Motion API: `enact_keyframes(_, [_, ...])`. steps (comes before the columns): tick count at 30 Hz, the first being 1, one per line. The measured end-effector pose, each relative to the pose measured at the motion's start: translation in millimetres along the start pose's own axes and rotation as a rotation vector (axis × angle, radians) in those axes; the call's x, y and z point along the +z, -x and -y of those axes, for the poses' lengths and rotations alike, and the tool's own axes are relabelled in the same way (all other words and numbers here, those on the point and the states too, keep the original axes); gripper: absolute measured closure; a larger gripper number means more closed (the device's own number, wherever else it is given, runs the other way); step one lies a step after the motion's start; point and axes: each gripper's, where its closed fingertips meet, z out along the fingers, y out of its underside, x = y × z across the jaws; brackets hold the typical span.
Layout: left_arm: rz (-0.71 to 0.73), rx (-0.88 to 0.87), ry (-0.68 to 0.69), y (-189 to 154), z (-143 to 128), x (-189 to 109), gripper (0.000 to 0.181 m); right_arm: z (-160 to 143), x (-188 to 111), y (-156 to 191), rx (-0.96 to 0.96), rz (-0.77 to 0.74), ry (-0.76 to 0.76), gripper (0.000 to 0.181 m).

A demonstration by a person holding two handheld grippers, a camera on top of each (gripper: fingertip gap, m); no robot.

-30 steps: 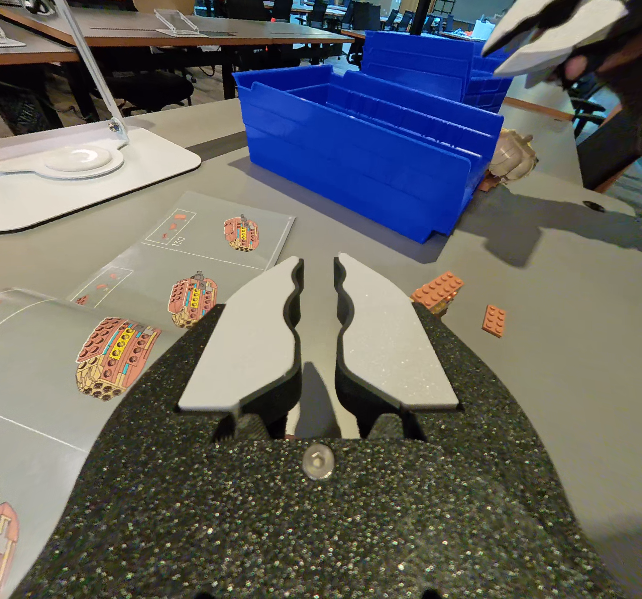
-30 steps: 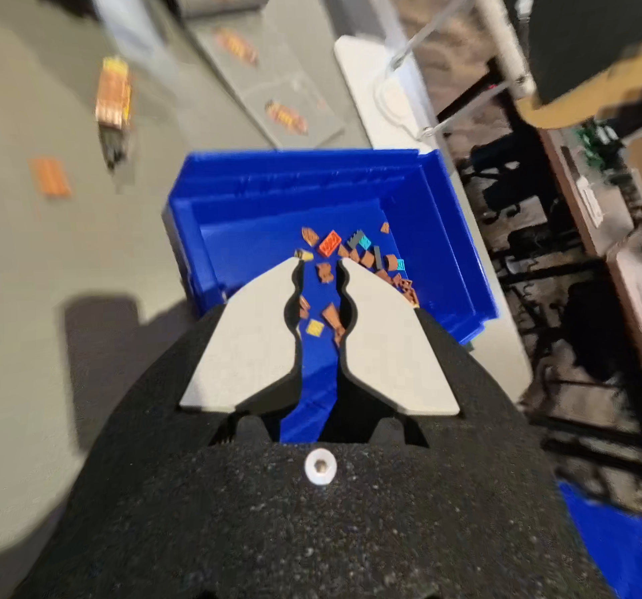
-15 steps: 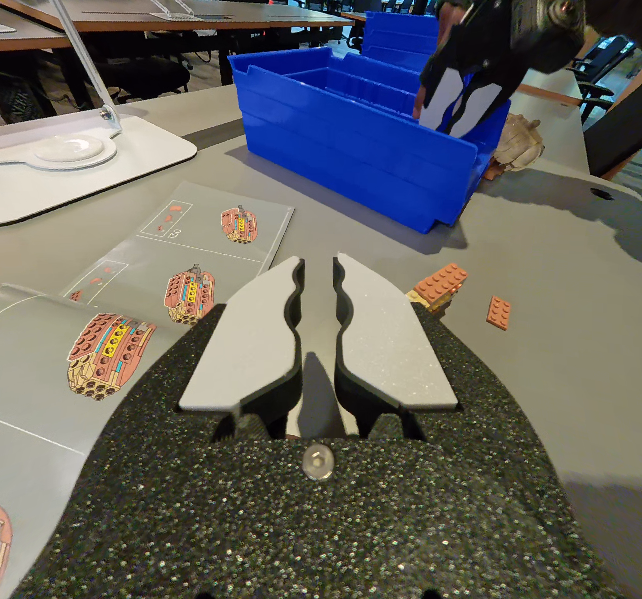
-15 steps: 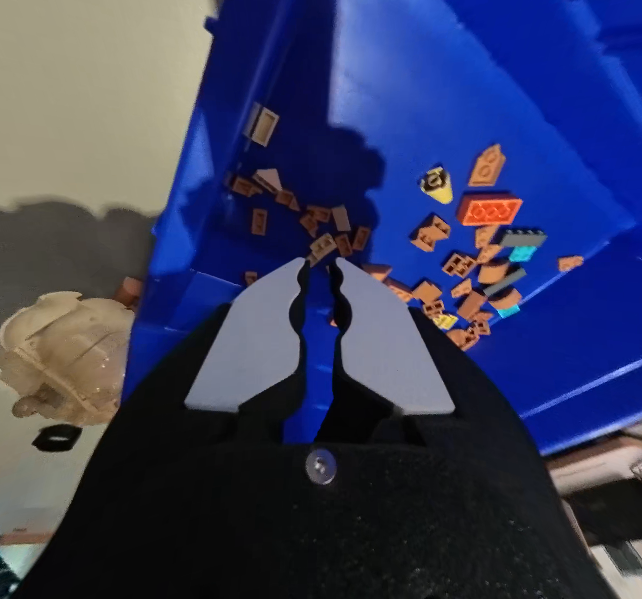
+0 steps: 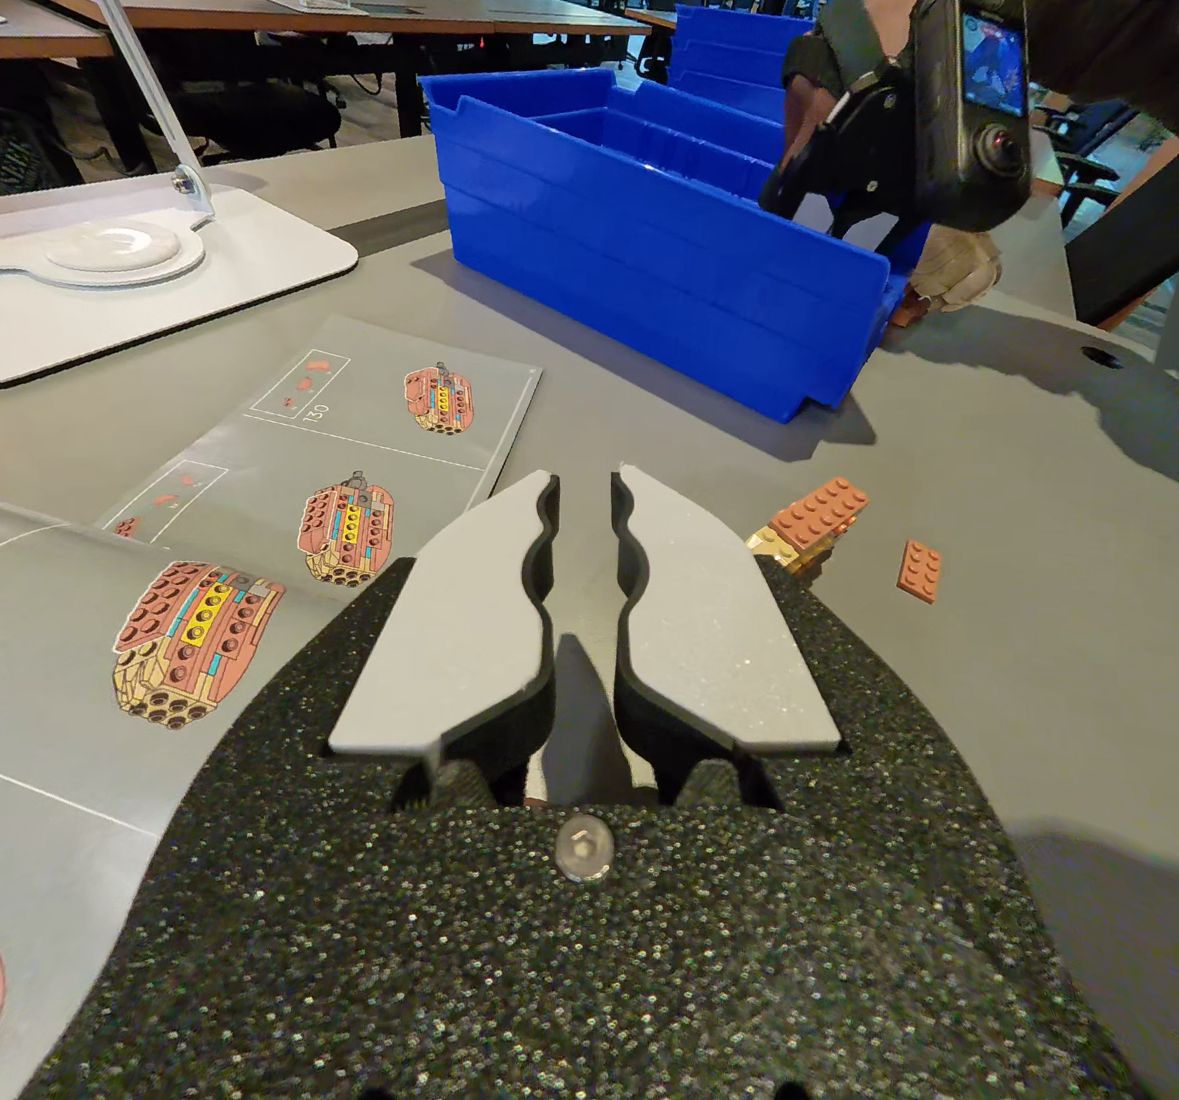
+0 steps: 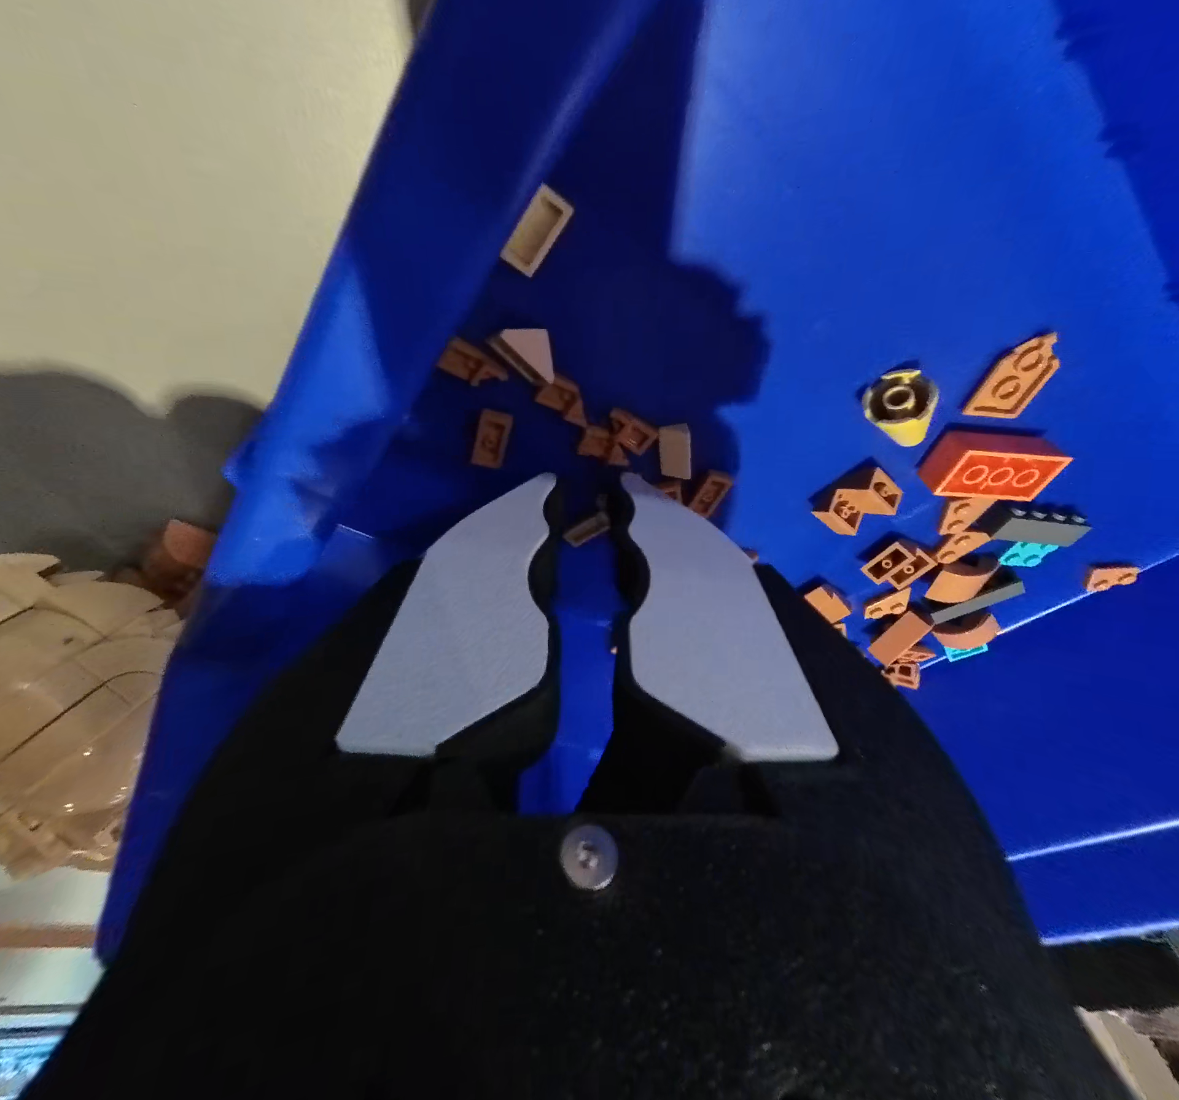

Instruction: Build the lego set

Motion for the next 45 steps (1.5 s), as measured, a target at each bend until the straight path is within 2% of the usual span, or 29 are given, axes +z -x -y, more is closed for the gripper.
enact_keyframes(11, [-0.007,-0.007,0.001,0.0,0.0,0.0,0.166,7.7,-5.1,-7.3,0.016,-0.038,-0.09,0.164])
enact_keyframes(32, [-0.006,0.0,0.005,-0.4,-0.2,0.2,0.166,12.0,-4.2,-5.6,0.046,-0.05,-0.08,0.167])
enact_keyframes(38, [-0.004,0.007,0.007,-0.8,-0.4,0.4,0.166,11.2,-12.1,-8.8,0.088,-0.074,-0.111,0.167])
enact_keyframes(44, [-0.002,0.014,0.01,-1.4,-0.5,0.7,0.166,23.9,-31.8,-12.6,0.152,-0.124,-0.209,0.168])
enact_keyframes(45, [-0.001,0.015,0.009,-1.4,-0.4,0.6,0.166,28.5,-37.6,-13.4,0.168,-0.136,-0.241,0.176])
